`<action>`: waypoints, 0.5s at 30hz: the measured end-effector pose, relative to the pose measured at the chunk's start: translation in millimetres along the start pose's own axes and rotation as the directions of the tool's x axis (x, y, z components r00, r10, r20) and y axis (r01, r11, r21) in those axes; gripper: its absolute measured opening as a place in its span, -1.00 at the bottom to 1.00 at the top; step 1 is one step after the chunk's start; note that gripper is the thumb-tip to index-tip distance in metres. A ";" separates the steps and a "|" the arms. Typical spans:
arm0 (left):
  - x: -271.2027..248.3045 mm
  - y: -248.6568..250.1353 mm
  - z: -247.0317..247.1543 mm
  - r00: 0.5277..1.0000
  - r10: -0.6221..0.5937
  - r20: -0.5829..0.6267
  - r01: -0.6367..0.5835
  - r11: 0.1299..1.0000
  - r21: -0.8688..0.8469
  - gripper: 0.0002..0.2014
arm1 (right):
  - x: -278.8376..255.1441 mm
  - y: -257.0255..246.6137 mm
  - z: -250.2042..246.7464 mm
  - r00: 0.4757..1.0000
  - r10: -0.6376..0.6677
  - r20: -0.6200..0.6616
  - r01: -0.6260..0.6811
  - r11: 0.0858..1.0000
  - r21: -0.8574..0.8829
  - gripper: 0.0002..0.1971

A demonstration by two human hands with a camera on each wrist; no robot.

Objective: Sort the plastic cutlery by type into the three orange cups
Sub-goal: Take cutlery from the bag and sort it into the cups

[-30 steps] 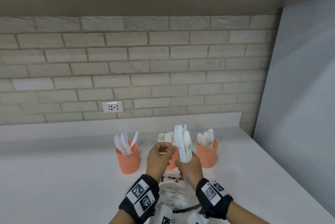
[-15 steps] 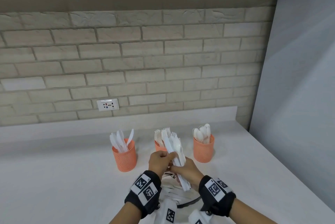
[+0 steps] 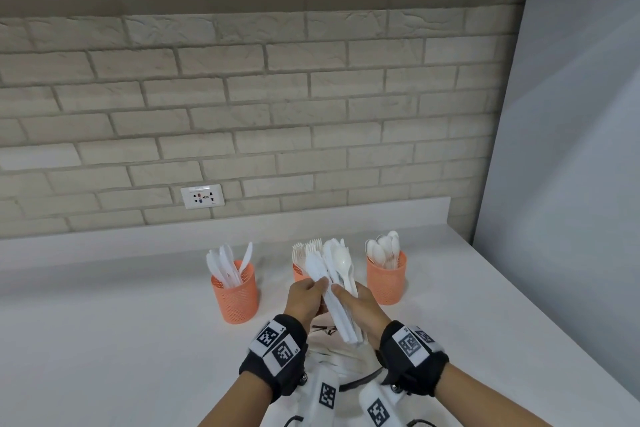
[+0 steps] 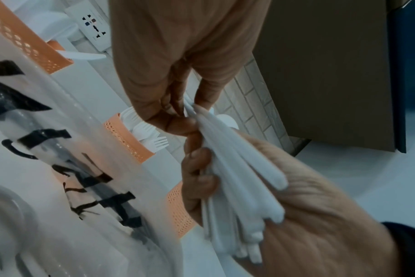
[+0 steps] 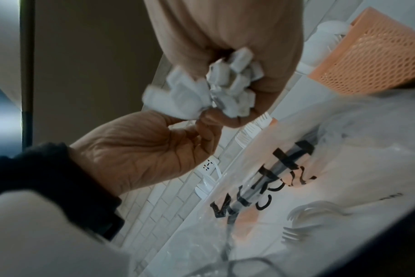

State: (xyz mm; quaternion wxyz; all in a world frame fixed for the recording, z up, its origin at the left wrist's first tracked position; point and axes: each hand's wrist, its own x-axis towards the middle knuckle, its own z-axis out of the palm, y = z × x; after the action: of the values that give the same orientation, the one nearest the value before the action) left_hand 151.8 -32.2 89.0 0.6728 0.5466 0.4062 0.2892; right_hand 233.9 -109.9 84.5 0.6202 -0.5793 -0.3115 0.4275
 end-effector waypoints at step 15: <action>-1.0 -3.0 0.5 0.999 -0.049 0.009 0.050 0.979 -0.198 -0.62 | 2.0 3.9 -2.3 0.999 0.007 -0.041 -0.006 0.999 0.038 -0.73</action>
State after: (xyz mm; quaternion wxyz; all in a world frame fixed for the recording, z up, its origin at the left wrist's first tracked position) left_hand 151.6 -34.0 86.4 0.7316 0.4675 0.3873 0.3101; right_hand 236.2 -109.3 80.1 0.6359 -0.5772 -0.2886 0.4233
